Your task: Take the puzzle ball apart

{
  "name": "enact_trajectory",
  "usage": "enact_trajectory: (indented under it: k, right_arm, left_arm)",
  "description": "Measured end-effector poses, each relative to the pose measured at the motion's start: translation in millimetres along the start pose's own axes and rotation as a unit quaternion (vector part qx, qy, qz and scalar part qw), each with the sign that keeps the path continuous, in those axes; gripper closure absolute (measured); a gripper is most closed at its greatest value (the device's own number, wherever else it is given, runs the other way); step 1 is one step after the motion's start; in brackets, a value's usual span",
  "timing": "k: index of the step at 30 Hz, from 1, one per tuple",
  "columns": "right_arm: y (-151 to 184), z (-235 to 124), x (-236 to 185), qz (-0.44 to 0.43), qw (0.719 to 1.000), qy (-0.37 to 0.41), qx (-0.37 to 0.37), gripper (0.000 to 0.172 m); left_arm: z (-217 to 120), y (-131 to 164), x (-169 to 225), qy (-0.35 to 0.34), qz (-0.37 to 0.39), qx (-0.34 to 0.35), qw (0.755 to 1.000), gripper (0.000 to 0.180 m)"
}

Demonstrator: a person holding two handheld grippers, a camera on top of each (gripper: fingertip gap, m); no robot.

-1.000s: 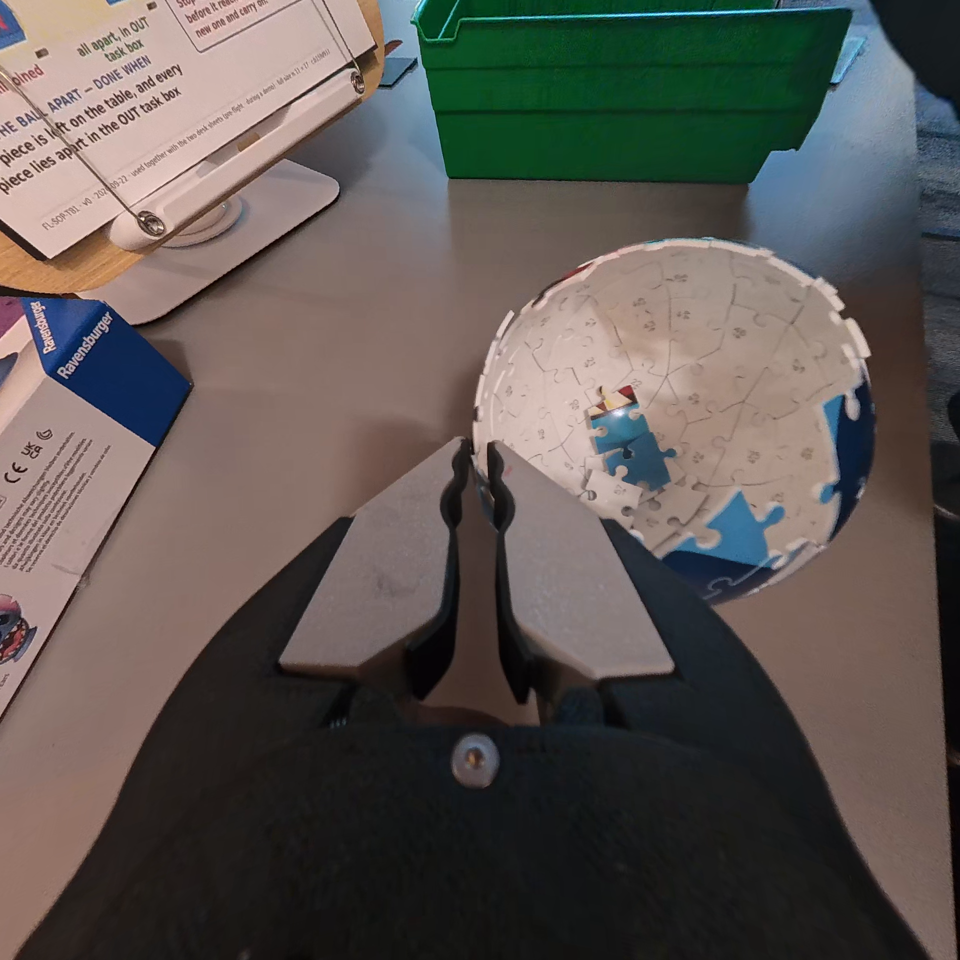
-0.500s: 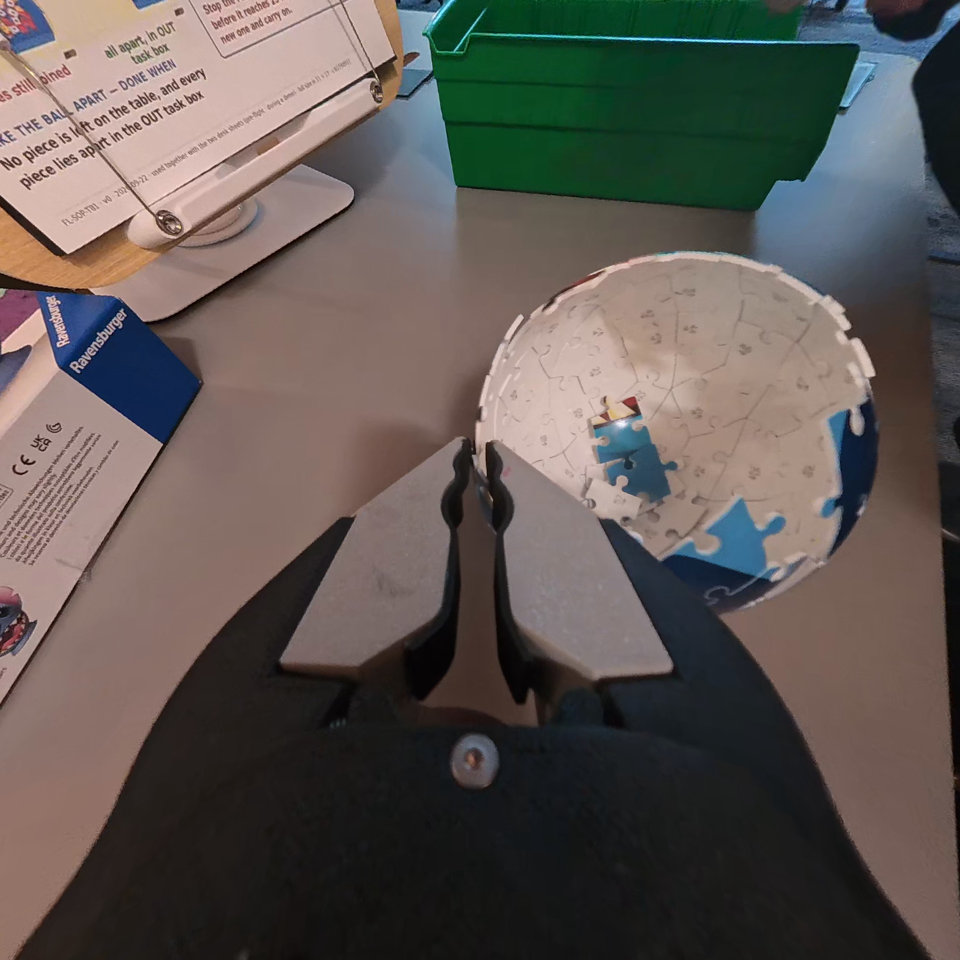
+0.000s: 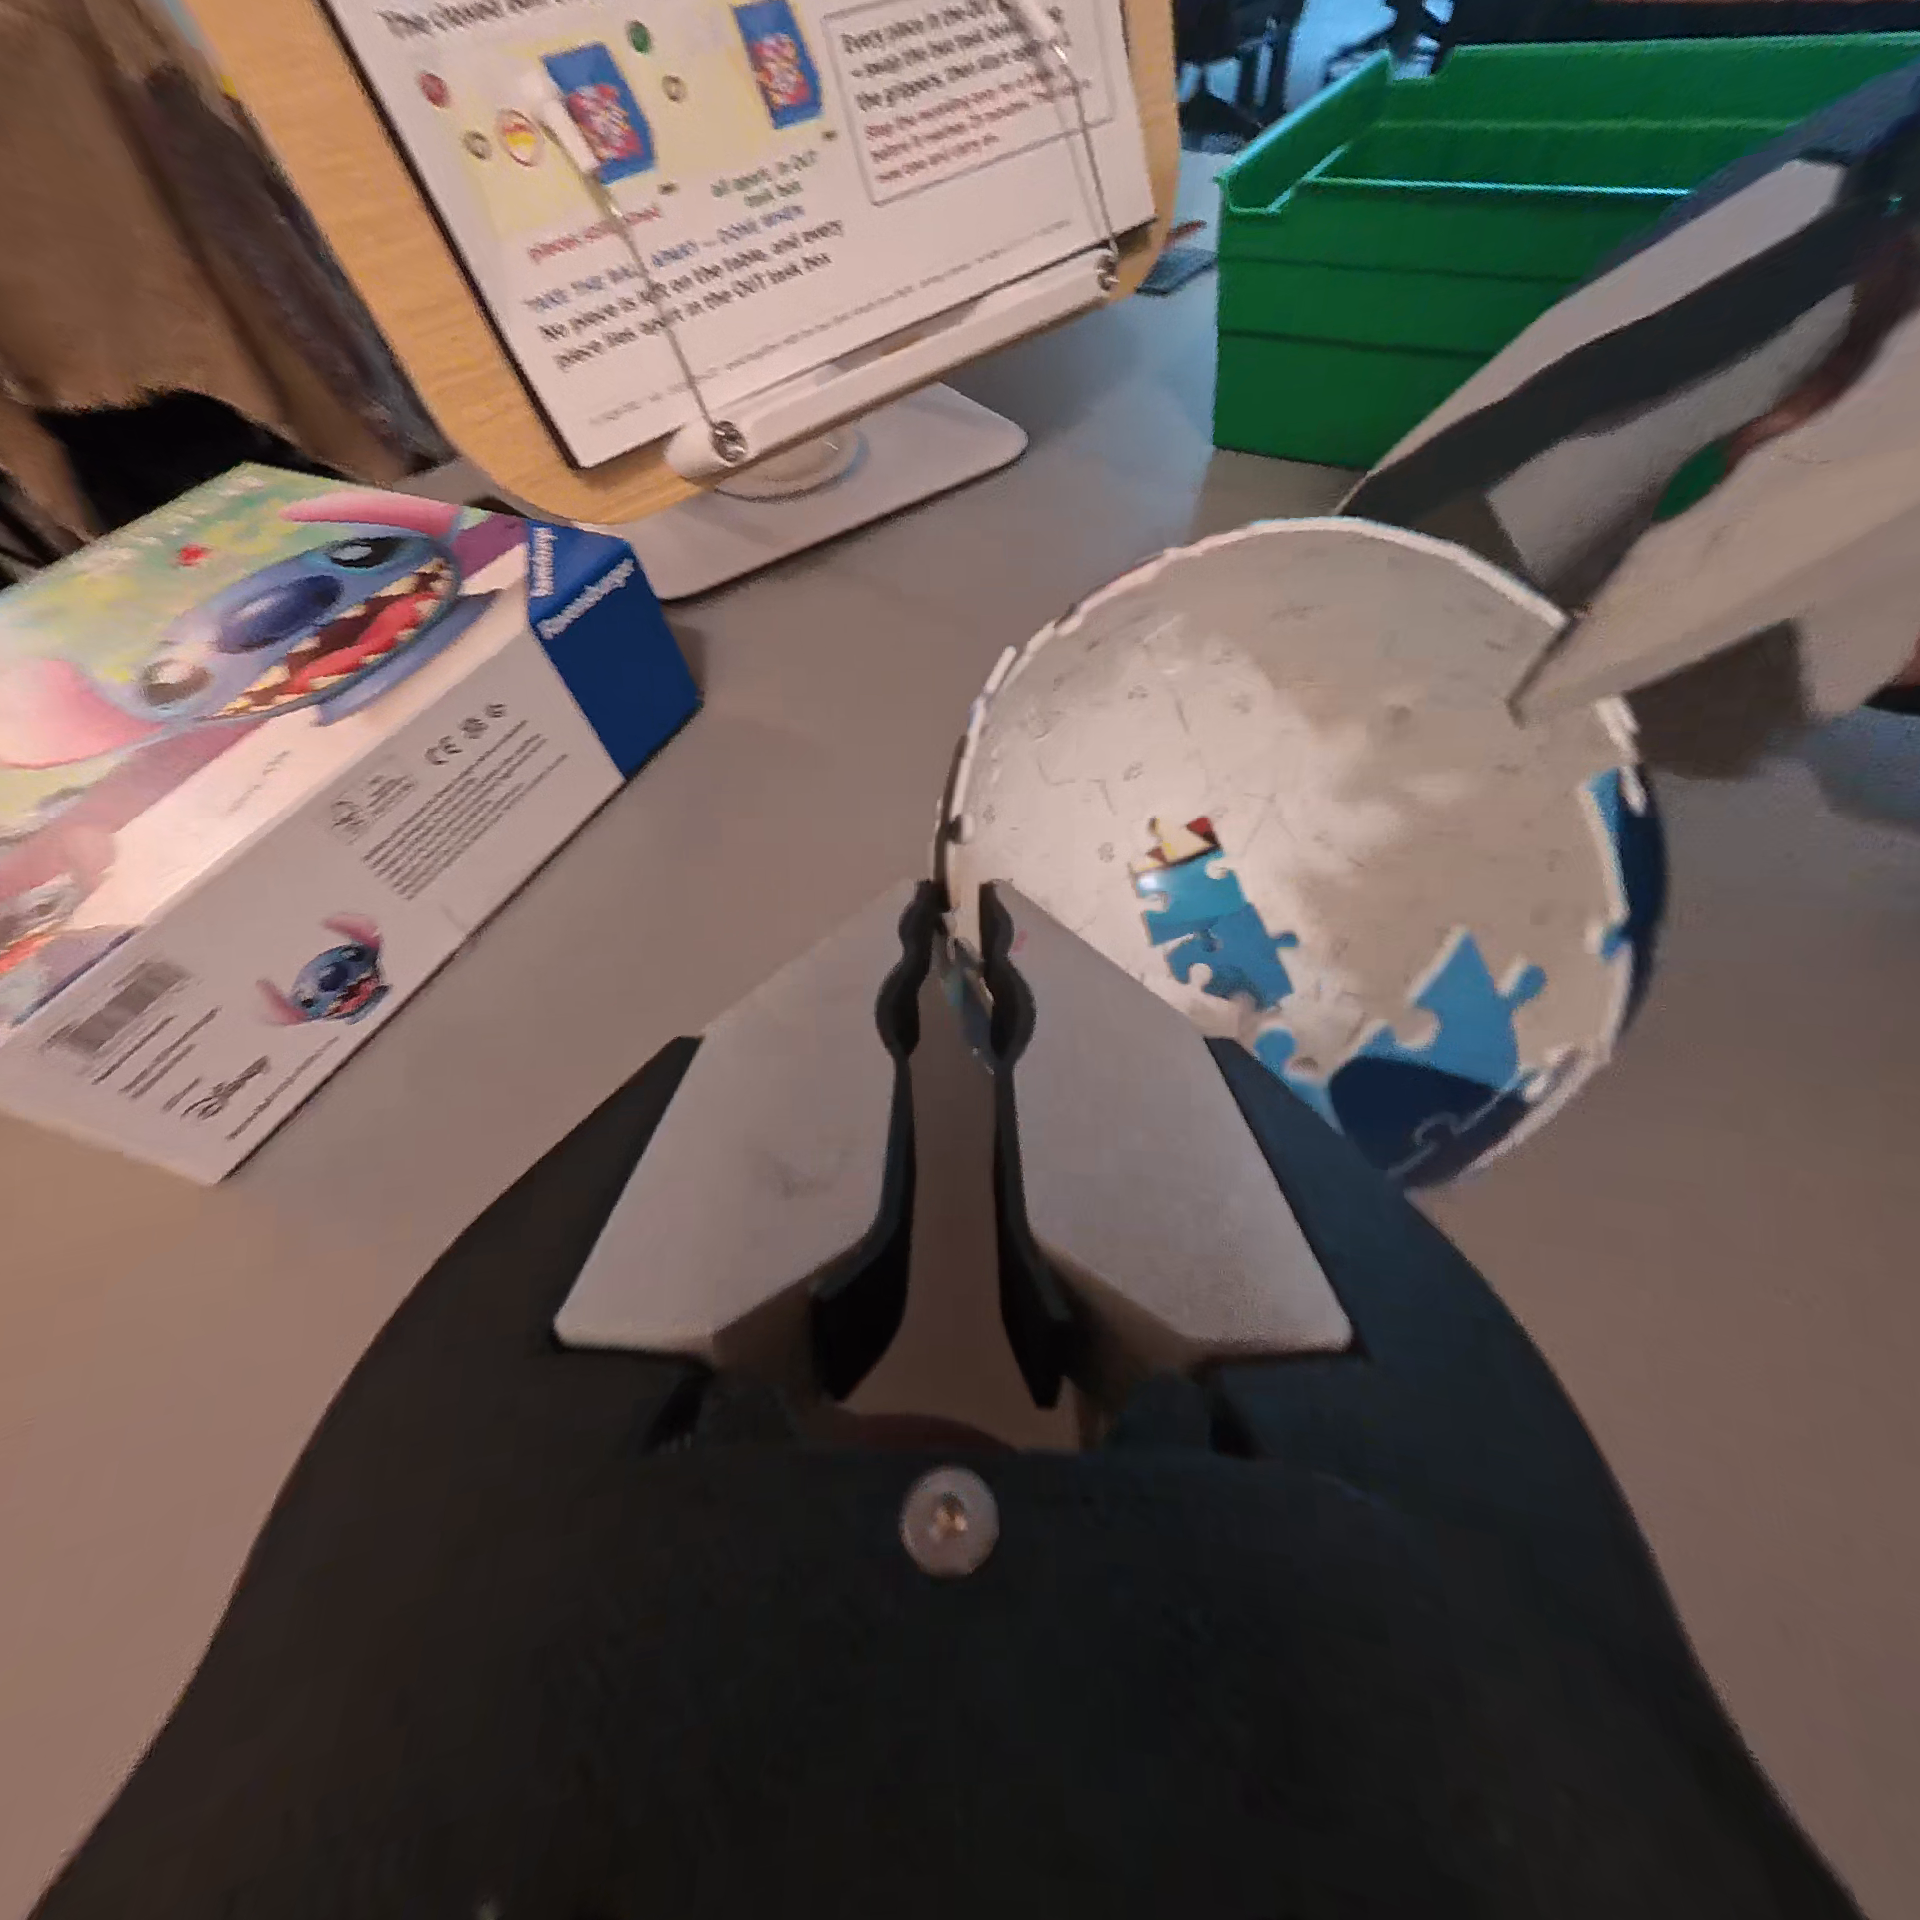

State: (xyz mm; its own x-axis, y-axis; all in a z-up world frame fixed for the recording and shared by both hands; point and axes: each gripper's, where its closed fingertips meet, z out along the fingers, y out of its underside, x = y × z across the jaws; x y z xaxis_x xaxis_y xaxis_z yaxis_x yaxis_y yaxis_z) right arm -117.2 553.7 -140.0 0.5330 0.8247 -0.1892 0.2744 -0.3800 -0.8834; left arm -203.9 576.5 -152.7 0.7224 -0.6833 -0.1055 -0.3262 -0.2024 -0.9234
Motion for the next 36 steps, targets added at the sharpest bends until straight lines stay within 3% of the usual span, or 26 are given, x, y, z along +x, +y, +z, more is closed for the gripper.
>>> enact_trajectory:
  k: [2,5,8,10,12,15,17,19,20,27,36]
  right_arm:
    - [-0.2,1.2,5.0,-0.003,1.0,-0.013,-0.003,0.105]
    - [3.0,0.5,16.7,-0.022,1.0,-0.001,-0.018,0.111]
    - [5.5,-1.5,30.3,-0.039,0.998,0.027,-0.03,0.118]
    - [1.6,-2.5,28.7,-0.046,0.999,0.018,-0.022,0.119]
    - [-3.0,-1.9,22.4,-0.047,0.999,-0.005,-0.008,0.121]
    - [-1.1,3.1,14.7,-0.04,0.999,-0.037,0.002,0.121]
    - [5.1,6.4,15.2,-0.031,0.999,-0.04,0.001,0.12]
    - [9.1,7.2,13.3,-0.022,0.999,-0.049,0.004,0.121]
    - [9.5,6.7,11.9,-0.022,0.998,-0.054,0.007,0.121]
    - [10.3,7.7,17.2,-0.013,0.999,-0.048,0.005,0.111]
    - [10.1,11.2,28.6,-0.048,0.999,0.004,-0.001,0.115]
  left_arm:
    - [-12.6,1.9,4.2,-0.007,0.001,0.01,1.0,0.169]
    - [-34.0,0.0,21.8,0.046,-0.038,0.021,0.998,0.158]
    - [-58.7,-18.8,31.2,0.115,-0.079,0.045,0.989,0.17]
    - [-67.2,-35.7,14.1,0.093,-0.07,0.059,0.991,0.168]
    - [-64.2,-48.1,-1.0,0.073,-0.048,0.055,0.995,0.163]
    - [-37.6,-46.2,7.1,0.12,-0.036,-0.021,0.992,0.134]
    - [-16.7,-41.6,13.3,0.128,-0.001,-0.059,0.99,0.13]
    - [1.0,-33.3,20.8,0.139,0.032,-0.099,0.985,0.133]
    - [7.5,-26.5,24.6,0.145,0.052,-0.124,0.98,0.144]
    - [11.7,-28.7,19.2,0.052,0.151,-0.131,0.978,0.163]
    - [-25.9,-29.8,39.0,0.078,0.082,-0.07,0.991,0.161]
